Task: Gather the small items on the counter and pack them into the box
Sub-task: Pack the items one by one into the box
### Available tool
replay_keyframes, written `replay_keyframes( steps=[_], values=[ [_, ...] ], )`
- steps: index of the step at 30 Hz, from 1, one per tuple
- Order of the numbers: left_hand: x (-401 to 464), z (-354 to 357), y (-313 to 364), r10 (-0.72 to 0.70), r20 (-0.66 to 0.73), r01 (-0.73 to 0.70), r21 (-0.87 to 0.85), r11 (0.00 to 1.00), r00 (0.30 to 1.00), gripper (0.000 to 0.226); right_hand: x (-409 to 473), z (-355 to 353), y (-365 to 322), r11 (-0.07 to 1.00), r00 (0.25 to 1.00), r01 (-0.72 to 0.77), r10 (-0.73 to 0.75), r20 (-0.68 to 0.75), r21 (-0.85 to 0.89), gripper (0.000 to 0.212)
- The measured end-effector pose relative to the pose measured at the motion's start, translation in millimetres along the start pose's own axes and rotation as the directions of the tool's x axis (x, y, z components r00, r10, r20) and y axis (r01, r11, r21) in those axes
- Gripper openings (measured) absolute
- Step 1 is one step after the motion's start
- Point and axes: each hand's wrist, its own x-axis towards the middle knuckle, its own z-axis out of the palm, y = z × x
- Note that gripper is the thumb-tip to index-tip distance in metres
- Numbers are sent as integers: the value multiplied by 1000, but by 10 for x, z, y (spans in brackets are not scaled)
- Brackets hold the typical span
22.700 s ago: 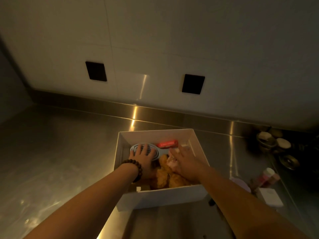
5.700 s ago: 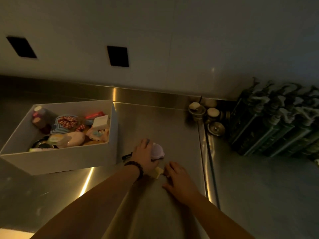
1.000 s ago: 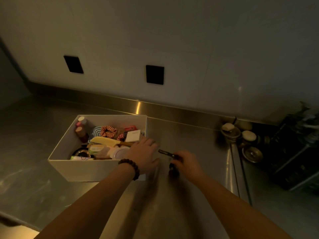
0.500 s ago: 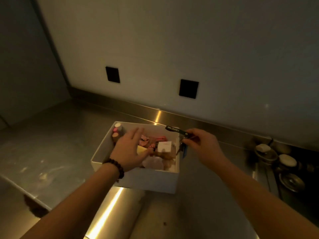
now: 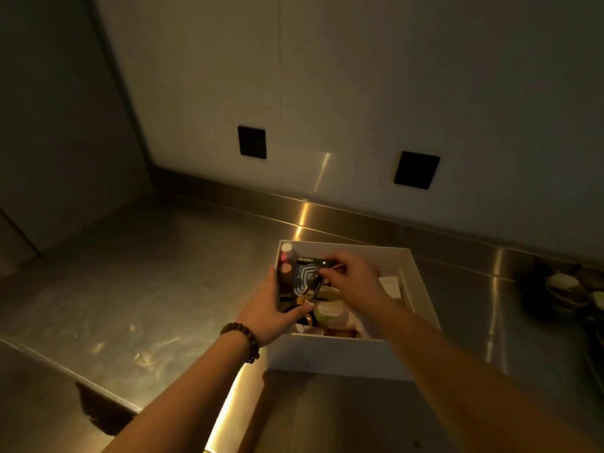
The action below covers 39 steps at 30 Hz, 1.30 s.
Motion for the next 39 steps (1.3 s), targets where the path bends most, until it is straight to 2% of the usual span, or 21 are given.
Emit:
replay_keyframes(
  steps=[3,7,11,13,19,23,24,27,29,30,32,34,36,37,39],
  values=[
    [40,18,-109,14,25,-11,-104,995,1000,89,95,274,-40,996,998,-63,64,13,-58,19],
    [51,51,-143,41,-2,-41,-168,985,999,86,174,425,-18,984,982,-175,177,59,-30,28],
    [45,34,-123,73,-17,-75,-198,977,997,83,195,483,15,987,958,-142,157,239,-79,33],
    [35,35,-97,69,-20,-72,-206,976,997,81,176,482,7,991,954,-120,133,267,-67,35],
    [17,13,-84,42,8,-39,-226,973,999,81,66,206,29,996,972,-33,51,230,-83,40],
    [5,-8,-66,26,31,-17,-243,970,999,71,-168,-186,179,991,963,-88,58,263,105,50],
    [7,-13,-67,23,44,-11,-256,967,999,67,-215,-298,229,994,968,-73,50,246,86,53],
    [37,-10,-69,26,71,-4,-299,954,997,63,-301,-675,465,993,992,35,-21,124,-116,62],
    [80,-15,-65,8,84,22,-345,938,996,63,-331,-865,634,987,998,0,9,55,-163,69],
    [107,-19,-64,-5,95,40,-370,928,995,63,-346,-923,712,987,998,-64,67,19,-145,73],
    [151,-39,-31,-19,117,67,-418,906,993,63,-347,-965,837,983,983,-182,182,3,40,78],
    [202,-44,-14,-45,130,100,-462,881,991,63,-353,-922,880,928,964,-261,264,23,265,79],
    [241,-24,-22,-84,139,143,-499,855,987,61,-345,-876,922,860,946,-308,323,32,408,77],
    [260,-8,-37,-109,143,168,-522,836,984,62,-338,-866,930,826,942,-316,332,52,466,82],
    [309,19,-64,-129,151,192,-545,816,980,74,-310,-858,998,790,940,-328,326,98,519,109]
  ],
)
